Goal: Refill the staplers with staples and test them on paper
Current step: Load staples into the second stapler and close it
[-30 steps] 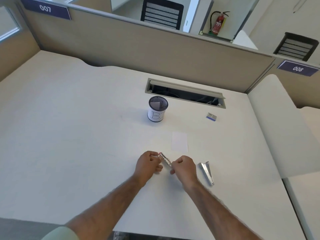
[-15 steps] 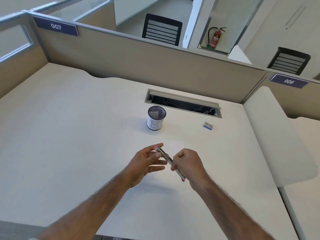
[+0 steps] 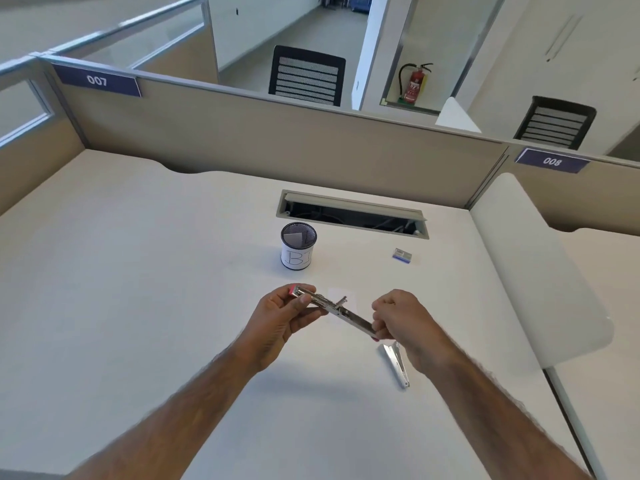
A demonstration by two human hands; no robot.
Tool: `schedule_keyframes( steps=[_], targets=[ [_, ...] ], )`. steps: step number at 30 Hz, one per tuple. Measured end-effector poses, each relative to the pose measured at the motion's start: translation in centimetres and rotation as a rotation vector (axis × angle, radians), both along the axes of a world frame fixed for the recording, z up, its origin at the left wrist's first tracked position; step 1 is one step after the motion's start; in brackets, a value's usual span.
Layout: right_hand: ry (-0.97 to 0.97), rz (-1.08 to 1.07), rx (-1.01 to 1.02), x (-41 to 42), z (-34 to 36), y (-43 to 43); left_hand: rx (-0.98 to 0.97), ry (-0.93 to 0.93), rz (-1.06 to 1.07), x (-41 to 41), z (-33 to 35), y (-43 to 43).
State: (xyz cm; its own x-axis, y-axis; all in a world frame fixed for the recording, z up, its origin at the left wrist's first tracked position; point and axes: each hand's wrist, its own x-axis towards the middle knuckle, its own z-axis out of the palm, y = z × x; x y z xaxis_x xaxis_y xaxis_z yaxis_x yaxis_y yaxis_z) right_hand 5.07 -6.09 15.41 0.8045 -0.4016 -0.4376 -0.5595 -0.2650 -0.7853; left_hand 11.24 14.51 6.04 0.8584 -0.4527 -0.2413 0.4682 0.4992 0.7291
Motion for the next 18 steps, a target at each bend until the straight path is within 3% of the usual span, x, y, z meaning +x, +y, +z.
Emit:
schedule_keyframes(
  steps=[7,11,14,18],
  targets=[
    [-0.171,-0.069,0.149,0.2,1.2,-1.5,-0.023,-0.005,0.008,-0.3,0.5,-1.5],
    [-0.279,-0.003,0.202,0.5,2.2,-1.2,-0.006,-0.023,0.001,-0.4,1.2,-2.1],
    [-0.36,0.087,0.086,1.0,3.2,-0.6,-0.009,-0.035,-0.004,-0.3,1.6,-2.3],
    [-0.539,0.212,-0.218,1.9,4.1,0.6,-0.025,-0.046,-0.003,0.0,1.9,-2.8]
  ],
)
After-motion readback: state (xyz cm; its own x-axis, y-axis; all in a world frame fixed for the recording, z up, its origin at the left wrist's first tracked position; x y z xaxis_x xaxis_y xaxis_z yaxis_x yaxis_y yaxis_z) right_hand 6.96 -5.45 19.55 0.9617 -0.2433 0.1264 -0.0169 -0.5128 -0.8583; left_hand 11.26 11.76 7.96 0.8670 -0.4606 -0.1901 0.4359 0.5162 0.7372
